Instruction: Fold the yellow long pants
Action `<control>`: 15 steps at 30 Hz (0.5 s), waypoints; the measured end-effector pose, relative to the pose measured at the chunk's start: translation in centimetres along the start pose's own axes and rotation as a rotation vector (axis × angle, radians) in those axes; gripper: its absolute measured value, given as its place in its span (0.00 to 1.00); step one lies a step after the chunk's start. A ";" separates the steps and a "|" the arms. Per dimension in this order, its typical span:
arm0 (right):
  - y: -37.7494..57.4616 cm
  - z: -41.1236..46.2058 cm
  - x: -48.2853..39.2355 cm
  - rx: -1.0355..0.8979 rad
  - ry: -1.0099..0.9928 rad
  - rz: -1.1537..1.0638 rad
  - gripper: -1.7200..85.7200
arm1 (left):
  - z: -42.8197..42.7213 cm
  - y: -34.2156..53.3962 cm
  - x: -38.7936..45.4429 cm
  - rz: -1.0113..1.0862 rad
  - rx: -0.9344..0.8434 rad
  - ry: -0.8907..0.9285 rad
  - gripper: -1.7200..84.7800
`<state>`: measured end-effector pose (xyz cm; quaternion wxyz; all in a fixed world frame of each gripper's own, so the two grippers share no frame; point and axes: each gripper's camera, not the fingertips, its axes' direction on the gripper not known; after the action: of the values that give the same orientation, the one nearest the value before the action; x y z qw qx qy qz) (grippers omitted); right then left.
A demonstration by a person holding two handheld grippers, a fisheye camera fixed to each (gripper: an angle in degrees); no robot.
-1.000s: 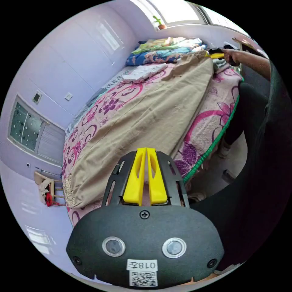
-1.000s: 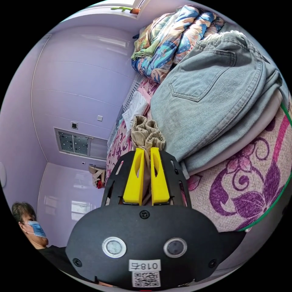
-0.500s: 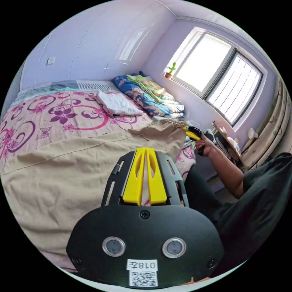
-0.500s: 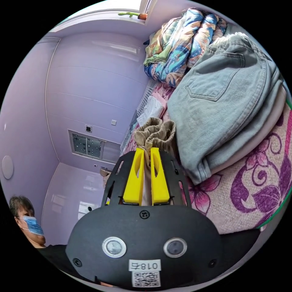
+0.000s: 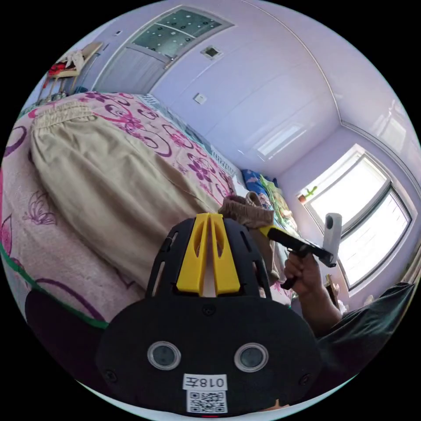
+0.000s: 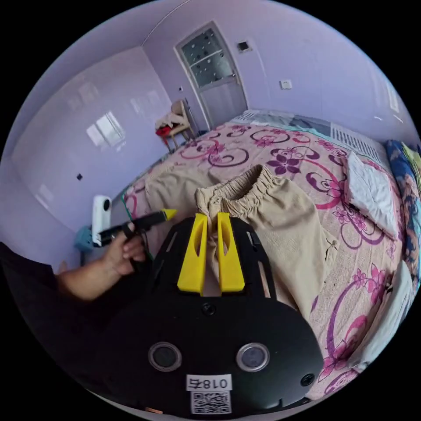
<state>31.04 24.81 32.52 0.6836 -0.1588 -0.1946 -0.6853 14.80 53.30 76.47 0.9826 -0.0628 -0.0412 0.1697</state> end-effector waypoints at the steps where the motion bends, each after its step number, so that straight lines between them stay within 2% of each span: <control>1: 0.3 4.6 -2.6 -0.098 0.069 -0.063 0.05 | -2.6 0.3 -2.7 -0.071 0.041 -0.049 0.01; 4: 2.3 13.5 -6.6 -0.299 0.217 -0.173 0.07 | -7.9 1.8 -7.4 -0.209 0.136 -0.088 0.01; 8: 2.5 13.8 -9.8 -0.185 0.314 -0.195 0.10 | -11.9 3.0 -8.9 -0.241 0.219 -0.139 0.01; 12: 0.8 12.5 -13.2 -0.036 0.377 -0.215 0.12 | -12.1 2.9 -9.4 -0.263 0.260 -0.126 0.01; 14: 0.2 13.6 -14.2 -0.047 0.348 -0.232 0.13 | -11.1 2.5 -9.5 -0.285 0.254 -0.107 0.01; 15: -0.1 15.6 -14.9 -0.142 0.327 -0.286 0.13 | -10.9 2.3 -9.4 -0.289 0.255 -0.099 0.01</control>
<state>30.37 45.44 38.96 0.5891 -0.0641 -0.0531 -0.8038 6.27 51.08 64.83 0.9935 0.0773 -0.0762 0.0338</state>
